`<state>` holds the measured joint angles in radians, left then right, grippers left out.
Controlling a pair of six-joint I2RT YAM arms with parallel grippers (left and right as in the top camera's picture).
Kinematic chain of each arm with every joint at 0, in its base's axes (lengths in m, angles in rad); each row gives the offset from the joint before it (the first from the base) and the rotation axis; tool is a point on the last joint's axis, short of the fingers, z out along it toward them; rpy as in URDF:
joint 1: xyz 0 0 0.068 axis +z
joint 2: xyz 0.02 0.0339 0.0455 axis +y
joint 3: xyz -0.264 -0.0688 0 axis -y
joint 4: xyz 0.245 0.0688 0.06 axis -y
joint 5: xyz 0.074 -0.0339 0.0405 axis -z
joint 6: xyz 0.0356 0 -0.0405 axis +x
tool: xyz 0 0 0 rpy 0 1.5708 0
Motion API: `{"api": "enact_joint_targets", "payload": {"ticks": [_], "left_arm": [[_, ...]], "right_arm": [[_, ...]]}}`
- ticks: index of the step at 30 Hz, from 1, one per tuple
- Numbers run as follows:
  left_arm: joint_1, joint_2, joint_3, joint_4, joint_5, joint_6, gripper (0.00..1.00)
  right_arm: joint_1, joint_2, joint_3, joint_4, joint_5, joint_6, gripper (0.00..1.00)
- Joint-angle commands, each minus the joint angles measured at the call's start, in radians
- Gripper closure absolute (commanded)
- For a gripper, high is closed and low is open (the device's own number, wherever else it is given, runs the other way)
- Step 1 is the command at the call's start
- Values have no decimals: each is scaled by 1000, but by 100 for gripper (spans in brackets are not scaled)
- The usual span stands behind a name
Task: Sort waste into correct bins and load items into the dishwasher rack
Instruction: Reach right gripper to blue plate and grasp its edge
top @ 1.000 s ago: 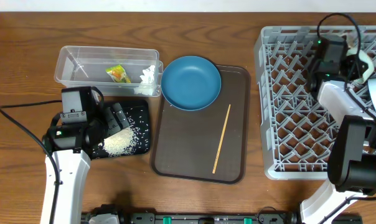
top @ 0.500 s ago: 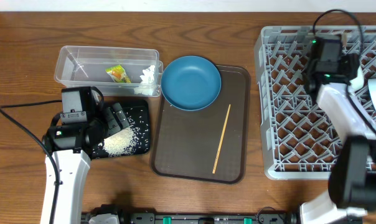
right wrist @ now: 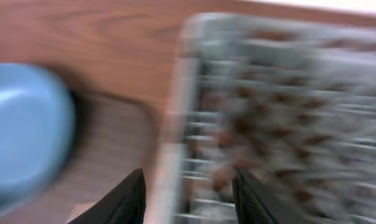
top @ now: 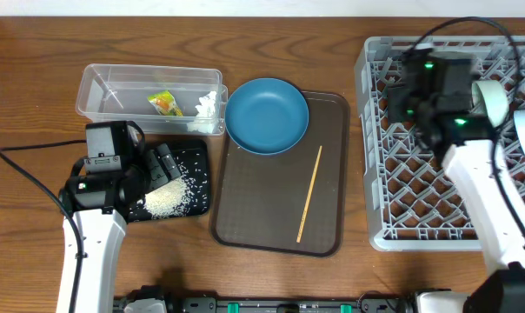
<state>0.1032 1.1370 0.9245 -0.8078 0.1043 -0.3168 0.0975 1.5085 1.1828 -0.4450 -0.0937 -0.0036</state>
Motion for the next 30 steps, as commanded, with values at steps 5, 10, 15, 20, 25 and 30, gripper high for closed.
{"api": "enact_joint_targets", "payload": {"ticks": [5,10,15,20,25,30], "left_arm": [[3,2,9,-3,-12,-1,2],[3,2,9,-3,-12,-1,2],[3,2,9,-3,-12,-1,2],[3,2,9,-3,-12,-2,2],[3,2,9,-3,-12,-2,2],[3,2,9,-3,-12,-1,2]], "right_arm": [[170,134,-3,27,-172,202,50],[245,242,-3,125,-140,283,56],[298,326,-3,222,-43,363,56],[323,388,-3,264,-10,397,56],[338,442,-3,247,27,401,62],[338,457,-3,242,27,402,90]]}}
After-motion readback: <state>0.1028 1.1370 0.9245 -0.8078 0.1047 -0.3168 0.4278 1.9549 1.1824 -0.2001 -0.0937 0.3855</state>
